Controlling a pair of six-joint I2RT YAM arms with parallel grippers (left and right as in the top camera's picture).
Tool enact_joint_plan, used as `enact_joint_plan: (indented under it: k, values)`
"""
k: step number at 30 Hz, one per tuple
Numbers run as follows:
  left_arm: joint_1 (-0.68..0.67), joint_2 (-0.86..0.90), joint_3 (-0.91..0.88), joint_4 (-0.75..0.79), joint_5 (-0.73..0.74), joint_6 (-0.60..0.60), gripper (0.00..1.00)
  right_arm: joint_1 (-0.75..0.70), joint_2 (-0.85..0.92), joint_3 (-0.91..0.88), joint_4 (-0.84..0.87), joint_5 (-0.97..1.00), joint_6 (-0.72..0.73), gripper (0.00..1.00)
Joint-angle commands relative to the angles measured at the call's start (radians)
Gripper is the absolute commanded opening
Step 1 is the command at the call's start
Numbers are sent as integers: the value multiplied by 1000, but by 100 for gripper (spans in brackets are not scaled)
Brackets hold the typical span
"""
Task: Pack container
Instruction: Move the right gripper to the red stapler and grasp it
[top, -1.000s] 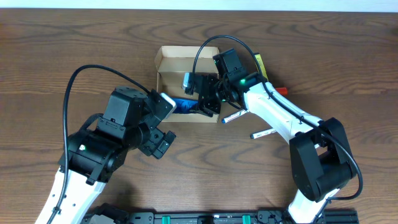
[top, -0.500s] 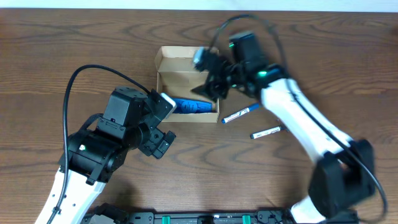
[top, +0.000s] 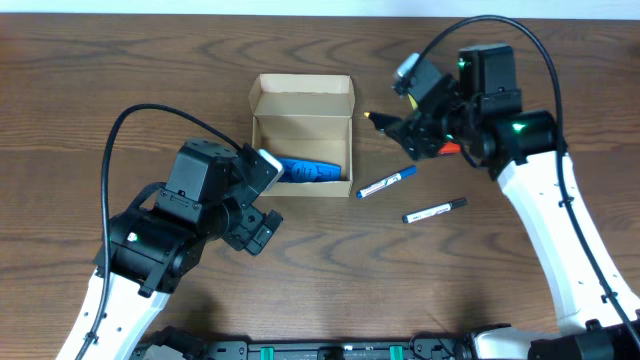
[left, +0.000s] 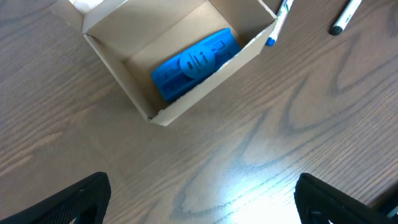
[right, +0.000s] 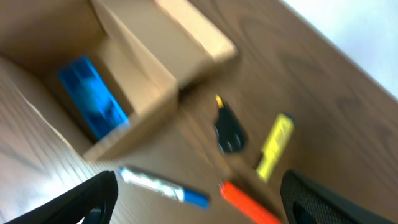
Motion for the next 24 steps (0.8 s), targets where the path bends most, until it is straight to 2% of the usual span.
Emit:
enact_joint_plan:
  k: [1,7,15,24]
  values:
    - [4,-7,19,-3,3,-4,95,-68,25,6,-15,78,-111,88]
    - [4,-7,19,-3,3,-4,95,-196,90,6,-40,66,-217,89]
    - [4,-7,19,-3,3,-4,95,-271,263,6,-53,13,-361,84]
    - [4,-7,19,-3,3,-4,95,-282,430,6,48,-20,-376,80]
